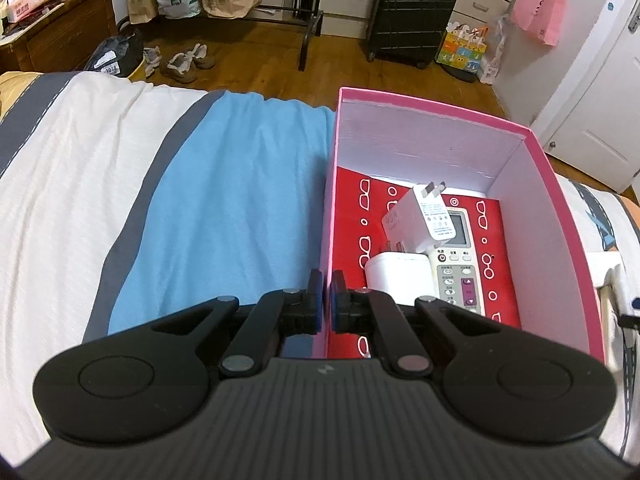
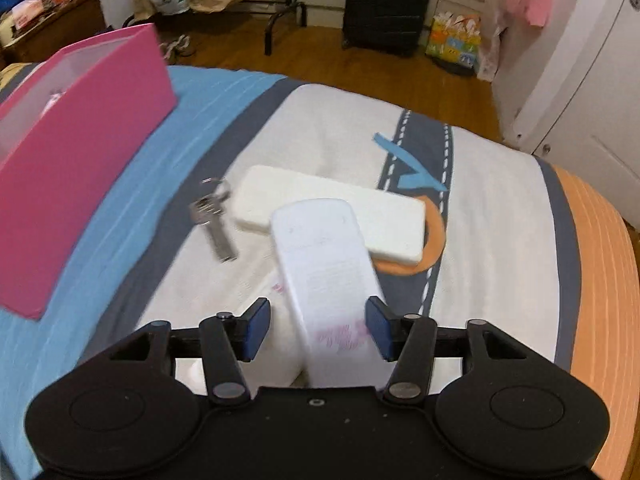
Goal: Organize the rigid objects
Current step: 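Grasp the white remote with the printed label using the right gripper, then lower the labelled white remote into the pink box and release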
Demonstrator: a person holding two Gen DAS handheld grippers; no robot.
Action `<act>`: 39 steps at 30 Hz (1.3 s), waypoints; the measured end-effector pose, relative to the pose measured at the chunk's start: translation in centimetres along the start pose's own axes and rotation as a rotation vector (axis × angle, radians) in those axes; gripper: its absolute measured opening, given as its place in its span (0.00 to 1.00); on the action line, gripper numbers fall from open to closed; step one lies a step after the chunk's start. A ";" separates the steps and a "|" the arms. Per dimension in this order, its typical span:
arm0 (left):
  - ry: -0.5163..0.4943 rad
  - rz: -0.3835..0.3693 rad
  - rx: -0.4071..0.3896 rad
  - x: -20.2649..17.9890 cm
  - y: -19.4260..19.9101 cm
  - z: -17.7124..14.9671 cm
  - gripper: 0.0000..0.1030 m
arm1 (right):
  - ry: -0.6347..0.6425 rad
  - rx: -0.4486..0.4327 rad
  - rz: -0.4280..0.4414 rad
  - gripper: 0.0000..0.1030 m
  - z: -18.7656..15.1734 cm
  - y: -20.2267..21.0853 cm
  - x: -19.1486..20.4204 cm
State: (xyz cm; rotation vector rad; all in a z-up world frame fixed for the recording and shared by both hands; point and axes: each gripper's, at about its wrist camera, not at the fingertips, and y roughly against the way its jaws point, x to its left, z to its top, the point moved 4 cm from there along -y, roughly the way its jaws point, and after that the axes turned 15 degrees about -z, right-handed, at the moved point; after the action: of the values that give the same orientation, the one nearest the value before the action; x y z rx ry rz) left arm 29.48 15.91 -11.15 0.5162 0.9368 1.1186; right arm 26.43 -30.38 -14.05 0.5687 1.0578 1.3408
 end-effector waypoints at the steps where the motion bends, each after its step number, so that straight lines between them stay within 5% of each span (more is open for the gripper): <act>1: -0.002 -0.002 0.000 0.1 0.0 0.0 0.03 | 0.007 -0.006 -0.019 0.61 0.0 -0.2 0.0; 9: -0.023 0.013 0.004 0.0 -0.1 0.0 0.03 | -0.030 -0.034 0.017 0.61 -0.1 -1.0 -0.3; 12: -0.012 0.009 0.004 -0.1 0.0 0.0 0.03 | -0.029 -0.072 0.028 0.71 0.0 -1.5 -0.2; 15: -0.021 0.016 -0.018 -0.4 0.3 0.3 0.02 | -0.119 -0.055 0.036 0.61 0.5 -2.1 -0.8; 22: -0.029 0.023 -0.016 -0.5 0.4 0.2 0.02 | -0.238 -0.034 0.002 0.61 0.5 -0.9 -1.3; 31: -0.037 0.001 -0.004 -0.2 0.3 0.5 0.02 | -0.251 -0.229 0.092 0.61 2.5 8.5 2.3; 39: -0.034 -0.020 -0.011 0.1 0.3 0.4 0.02 | -0.090 -0.374 0.275 0.61 6.9 17.2 12.1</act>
State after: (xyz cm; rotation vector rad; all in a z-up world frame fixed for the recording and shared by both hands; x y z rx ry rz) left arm 29.67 16.21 -10.71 0.5151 0.9041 1.0934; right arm 22.50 -13.83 0.19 0.4984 0.6471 1.6895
